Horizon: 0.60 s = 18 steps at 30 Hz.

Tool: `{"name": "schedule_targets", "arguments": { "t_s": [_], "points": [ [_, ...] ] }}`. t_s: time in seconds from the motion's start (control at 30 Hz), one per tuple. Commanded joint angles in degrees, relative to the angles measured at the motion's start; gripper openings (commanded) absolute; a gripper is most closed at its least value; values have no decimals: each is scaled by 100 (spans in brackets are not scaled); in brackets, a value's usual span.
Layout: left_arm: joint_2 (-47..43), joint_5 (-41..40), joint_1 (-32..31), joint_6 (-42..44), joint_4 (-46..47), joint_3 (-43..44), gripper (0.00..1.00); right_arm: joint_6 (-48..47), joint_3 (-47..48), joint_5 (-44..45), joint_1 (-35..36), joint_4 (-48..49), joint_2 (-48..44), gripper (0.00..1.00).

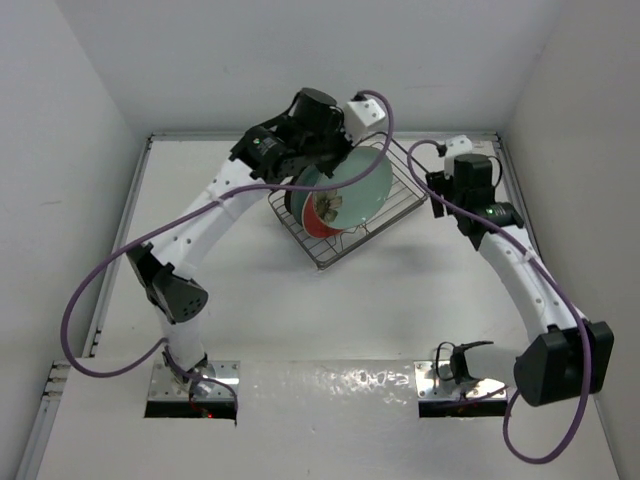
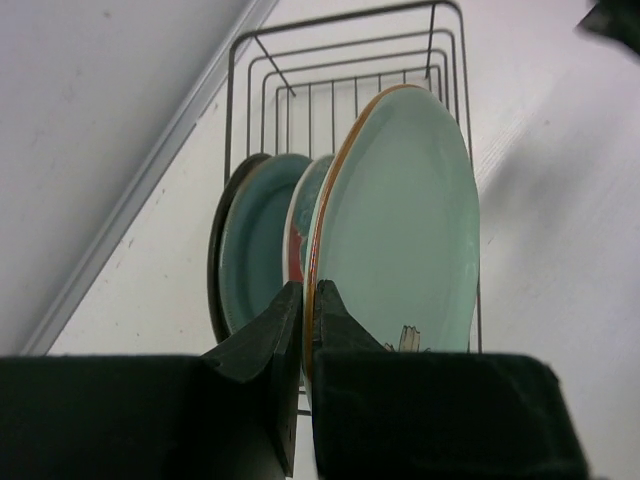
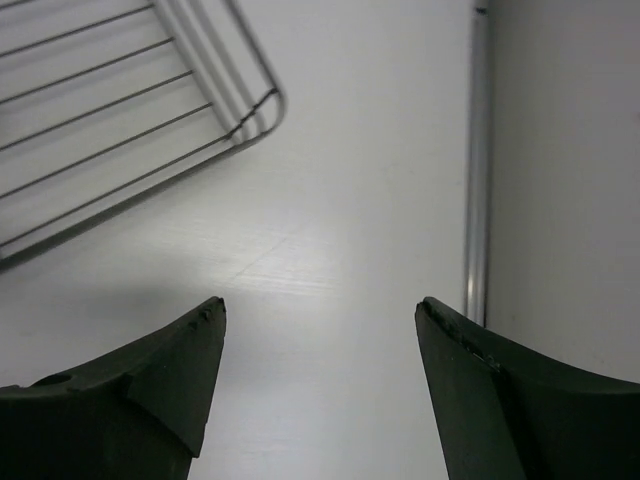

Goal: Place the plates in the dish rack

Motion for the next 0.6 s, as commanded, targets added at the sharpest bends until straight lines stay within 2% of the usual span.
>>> {"name": "schedule_targets", "arguments": {
  "t_s": [0.0, 0.17, 0.33, 0.57],
  "points": [
    [-72, -700, -174, 131, 1132, 73, 0, 508, -375, 1144, -99, 790, -674, 76],
    [-2, -1333, -437, 350, 1667, -505, 0, 306, -702, 749, -99, 1021, -1010, 78],
    [42, -2229, -613, 588, 2178, -964, 0, 156, -992, 731, -99, 1074, -1213, 79],
    [113, -2722, -631, 711, 2626, -1376, 0, 16, -1045, 362, -99, 793, -1160, 80]
  ]
}}
